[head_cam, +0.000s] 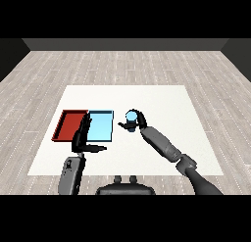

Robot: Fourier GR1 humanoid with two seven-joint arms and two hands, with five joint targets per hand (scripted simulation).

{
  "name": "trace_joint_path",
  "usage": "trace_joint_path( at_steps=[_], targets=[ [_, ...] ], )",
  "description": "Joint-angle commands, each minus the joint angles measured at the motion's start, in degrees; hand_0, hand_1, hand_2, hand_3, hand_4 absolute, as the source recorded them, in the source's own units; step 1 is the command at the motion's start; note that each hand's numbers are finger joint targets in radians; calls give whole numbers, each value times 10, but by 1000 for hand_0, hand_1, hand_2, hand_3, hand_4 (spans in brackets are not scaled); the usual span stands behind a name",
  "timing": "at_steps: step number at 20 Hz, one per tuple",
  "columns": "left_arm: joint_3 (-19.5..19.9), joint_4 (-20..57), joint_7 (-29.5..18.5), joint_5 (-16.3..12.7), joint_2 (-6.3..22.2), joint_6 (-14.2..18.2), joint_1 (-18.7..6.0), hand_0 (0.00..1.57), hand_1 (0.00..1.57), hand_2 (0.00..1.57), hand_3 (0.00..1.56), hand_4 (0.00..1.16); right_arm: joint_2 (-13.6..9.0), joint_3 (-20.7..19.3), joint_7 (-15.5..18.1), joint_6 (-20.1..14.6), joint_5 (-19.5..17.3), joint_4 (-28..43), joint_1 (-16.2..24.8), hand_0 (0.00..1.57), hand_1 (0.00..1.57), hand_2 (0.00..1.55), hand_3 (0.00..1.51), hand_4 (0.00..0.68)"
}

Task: Pick the blue can and put it in the blue box

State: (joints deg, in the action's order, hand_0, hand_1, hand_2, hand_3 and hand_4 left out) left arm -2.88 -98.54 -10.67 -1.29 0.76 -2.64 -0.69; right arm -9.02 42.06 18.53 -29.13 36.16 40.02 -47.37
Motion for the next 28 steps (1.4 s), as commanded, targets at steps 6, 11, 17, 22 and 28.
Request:
trace_joint_path(
  at_steps=[6, 11, 17, 22, 28],
  targets=[
    [-76, 35, 38, 12, -7, 60, -55, 0, 0, 0, 0, 0, -139, -23, -69, -24, -49, 269, 104, 1501, 1501, 1469, 1395, 590],
    [-94, 61, 50, -3, -8, 96, -103, 0, 0, 0, 0, 0, -128, -33, -115, -53, -112, 355, 115, 1512, 1512, 1469, 1395, 606],
    [-156, 138, 26, -13, -8, 149, -140, 0, 0, 0, 0, 0, -106, -61, -157, -55, -173, 403, 143, 1513, 1513, 1469, 1396, 611],
    [-156, 153, 18, -38, -8, 133, -149, 0, 0, 0, 0, 0, -48, -107, -143, -8, -222, 337, 118, 1501, 1501, 1459, 1392, 582],
    [-211, 138, -3, -35, -8, 168, -105, 0, 0, 0, 0, 0, -45, -123, -200, -1, -297, 416, 158, 1463, 1463, 1440, 1379, 587]
  ],
)
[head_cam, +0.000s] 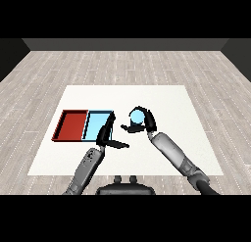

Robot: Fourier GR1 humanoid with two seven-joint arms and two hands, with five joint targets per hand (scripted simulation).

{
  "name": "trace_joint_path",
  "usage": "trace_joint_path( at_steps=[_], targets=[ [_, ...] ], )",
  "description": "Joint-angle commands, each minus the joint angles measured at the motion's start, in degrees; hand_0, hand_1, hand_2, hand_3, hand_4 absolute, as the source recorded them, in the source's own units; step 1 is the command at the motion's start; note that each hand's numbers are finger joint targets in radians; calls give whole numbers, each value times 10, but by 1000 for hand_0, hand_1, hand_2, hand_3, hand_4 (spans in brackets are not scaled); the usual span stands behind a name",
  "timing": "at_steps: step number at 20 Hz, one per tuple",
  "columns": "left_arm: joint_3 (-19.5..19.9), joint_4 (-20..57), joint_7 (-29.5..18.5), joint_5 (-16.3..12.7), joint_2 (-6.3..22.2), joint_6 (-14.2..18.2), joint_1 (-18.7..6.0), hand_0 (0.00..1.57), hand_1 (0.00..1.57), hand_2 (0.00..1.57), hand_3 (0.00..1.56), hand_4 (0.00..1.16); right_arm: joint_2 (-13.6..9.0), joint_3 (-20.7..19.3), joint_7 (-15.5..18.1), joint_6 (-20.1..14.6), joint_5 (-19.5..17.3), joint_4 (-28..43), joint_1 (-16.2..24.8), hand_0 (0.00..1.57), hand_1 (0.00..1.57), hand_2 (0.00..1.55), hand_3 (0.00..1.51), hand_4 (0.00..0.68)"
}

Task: Pick the blue can and put it in the blue box

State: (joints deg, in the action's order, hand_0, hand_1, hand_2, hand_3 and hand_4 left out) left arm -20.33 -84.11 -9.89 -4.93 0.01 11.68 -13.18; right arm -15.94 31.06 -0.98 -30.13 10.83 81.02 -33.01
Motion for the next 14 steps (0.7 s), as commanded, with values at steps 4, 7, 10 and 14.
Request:
trace_joint_path(
  at_steps=[4, 7, 10, 14],
  targets=[
    [-7, -22, 23, 0, 0, 5, -7, 0, 0, 0, 0, 0, 45, -60, -21, 54, -62, -19, -16, 1454, 1454, 1438, 1380, 591],
    [-22, 9, -18, -8, 0, 18, -6, 0, 0, 0, 0, 0, 65, -31, -77, 29, -111, 51, 25, 1467, 1467, 1443, 1380, 584],
    [-54, 31, -2, -18, 0, 67, -43, 0, 0, 0, 0, 0, 41, -76, -66, 78, -99, 66, 30, 1480, 1480, 1450, 1383, 570],
    [-35, 73, -3, -25, 0, 52, -55, 0, 0, 0, 0, 0, 98, -83, -75, 83, -142, 15, -6, 1478, 1478, 1454, 1385, 586]
  ],
)
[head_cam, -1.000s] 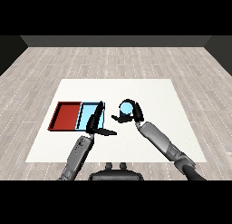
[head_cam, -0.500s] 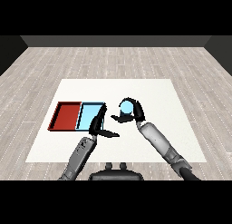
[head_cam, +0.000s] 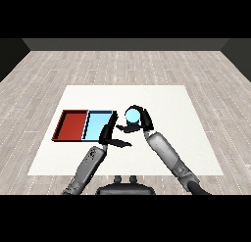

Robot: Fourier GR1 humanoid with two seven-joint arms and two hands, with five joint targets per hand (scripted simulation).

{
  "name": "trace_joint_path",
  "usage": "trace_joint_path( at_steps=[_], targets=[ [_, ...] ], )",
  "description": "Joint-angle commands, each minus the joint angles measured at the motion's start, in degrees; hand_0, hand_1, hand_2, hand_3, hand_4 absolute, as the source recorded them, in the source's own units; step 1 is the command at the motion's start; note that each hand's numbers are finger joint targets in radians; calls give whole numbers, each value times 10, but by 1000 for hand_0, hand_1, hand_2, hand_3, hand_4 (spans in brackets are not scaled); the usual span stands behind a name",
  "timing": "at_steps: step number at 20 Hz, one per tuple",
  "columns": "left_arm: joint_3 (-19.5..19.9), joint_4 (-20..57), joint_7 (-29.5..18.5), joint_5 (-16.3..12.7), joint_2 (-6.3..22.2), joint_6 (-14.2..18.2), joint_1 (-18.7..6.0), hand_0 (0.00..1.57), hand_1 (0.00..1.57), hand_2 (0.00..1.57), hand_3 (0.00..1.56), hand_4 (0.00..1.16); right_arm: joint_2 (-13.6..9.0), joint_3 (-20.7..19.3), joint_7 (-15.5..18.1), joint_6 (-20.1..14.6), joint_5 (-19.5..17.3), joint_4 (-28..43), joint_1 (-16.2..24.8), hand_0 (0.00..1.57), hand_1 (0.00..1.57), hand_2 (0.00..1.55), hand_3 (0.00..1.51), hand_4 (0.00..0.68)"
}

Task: Pick the blue can and put it in the blue box

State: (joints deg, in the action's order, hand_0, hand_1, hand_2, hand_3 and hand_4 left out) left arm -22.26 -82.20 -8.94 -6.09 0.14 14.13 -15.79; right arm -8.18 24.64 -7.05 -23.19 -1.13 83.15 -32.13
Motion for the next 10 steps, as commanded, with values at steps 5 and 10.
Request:
trace_joint_path(
  at_steps=[5, 10],
  targets=[
    [-29, 75, -32, -18, -1, 30, -19, 0, 0, 0, 0, 0, 48, -19, -1, 26, -66, 4, 17, 1475, 1475, 1451, 1383, 598],
    [-20, 95, -32, -22, -1, 23, -34, 0, 0, 0, 0, 0, 40, -62, -28, 85, -71, 43, 22, 1469, 1469, 1450, 1387, 587]
  ],
)
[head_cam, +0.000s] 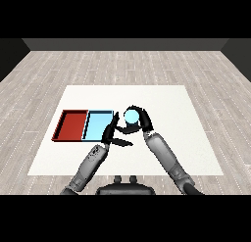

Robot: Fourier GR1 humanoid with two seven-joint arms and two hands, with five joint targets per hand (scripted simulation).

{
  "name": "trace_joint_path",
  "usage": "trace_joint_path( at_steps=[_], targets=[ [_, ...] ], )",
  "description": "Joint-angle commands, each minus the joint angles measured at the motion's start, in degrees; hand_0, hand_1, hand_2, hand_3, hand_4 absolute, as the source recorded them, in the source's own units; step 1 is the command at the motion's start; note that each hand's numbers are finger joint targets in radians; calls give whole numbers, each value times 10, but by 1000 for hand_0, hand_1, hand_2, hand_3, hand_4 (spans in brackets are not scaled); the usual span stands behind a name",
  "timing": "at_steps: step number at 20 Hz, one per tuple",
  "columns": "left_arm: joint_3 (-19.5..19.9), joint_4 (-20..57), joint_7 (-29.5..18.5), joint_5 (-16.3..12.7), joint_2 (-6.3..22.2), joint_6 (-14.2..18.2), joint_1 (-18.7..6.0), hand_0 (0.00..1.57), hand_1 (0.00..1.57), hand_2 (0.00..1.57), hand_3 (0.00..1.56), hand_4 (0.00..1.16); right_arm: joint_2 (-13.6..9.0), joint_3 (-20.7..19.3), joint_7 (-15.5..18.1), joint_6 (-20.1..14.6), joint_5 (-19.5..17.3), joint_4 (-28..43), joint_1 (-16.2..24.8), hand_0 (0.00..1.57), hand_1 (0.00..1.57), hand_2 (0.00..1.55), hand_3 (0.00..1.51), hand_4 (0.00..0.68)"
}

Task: Pick the blue can and put it in the blue box

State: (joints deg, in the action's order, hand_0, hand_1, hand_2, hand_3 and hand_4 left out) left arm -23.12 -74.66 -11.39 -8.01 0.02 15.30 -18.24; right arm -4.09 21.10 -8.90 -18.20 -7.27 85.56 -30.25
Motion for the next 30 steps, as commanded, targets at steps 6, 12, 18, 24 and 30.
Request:
trace_joint_path(
  at_steps=[6, 12, 18, 24, 30],
  targets=[
    [-42, 6, -16, 0, 0, 28, 38, 0, 0, 0, 0, 0, 22, -22, 15, 40, -29, 2, 31, 1494, 1494, 1456, 1381, 570],
    [-38, 53, 15, -52, 0, 45, -70, 0, 0, 0, 0, 0, 40, 1, -4, 43, -66, 35, 50, 1501, 1501, 1456, 1375, 544],
    [-21, 33, -13, -45, 3, -3, -33, 0, 0, 0, 0, 0, 41, 57, -30, -4, -37, 39, 16, 1488, 1488, 1454, 1377, 550],
    [-31, 98, -38, -83, 0, 49, -92, 0, 0, 0, 0, 0, 41, 49, -9, -8, -14, 1, -3, 1498, 1498, 1457, 1386, 576],
    [-79, 71, -23, -114, 0, 102, -78, 1571, 1571, 1571, 1553, 1136, 41, 36, 35, 5, -9, -23, 16, 1526, 1526, 1466, 1378, 569]
  ],
)
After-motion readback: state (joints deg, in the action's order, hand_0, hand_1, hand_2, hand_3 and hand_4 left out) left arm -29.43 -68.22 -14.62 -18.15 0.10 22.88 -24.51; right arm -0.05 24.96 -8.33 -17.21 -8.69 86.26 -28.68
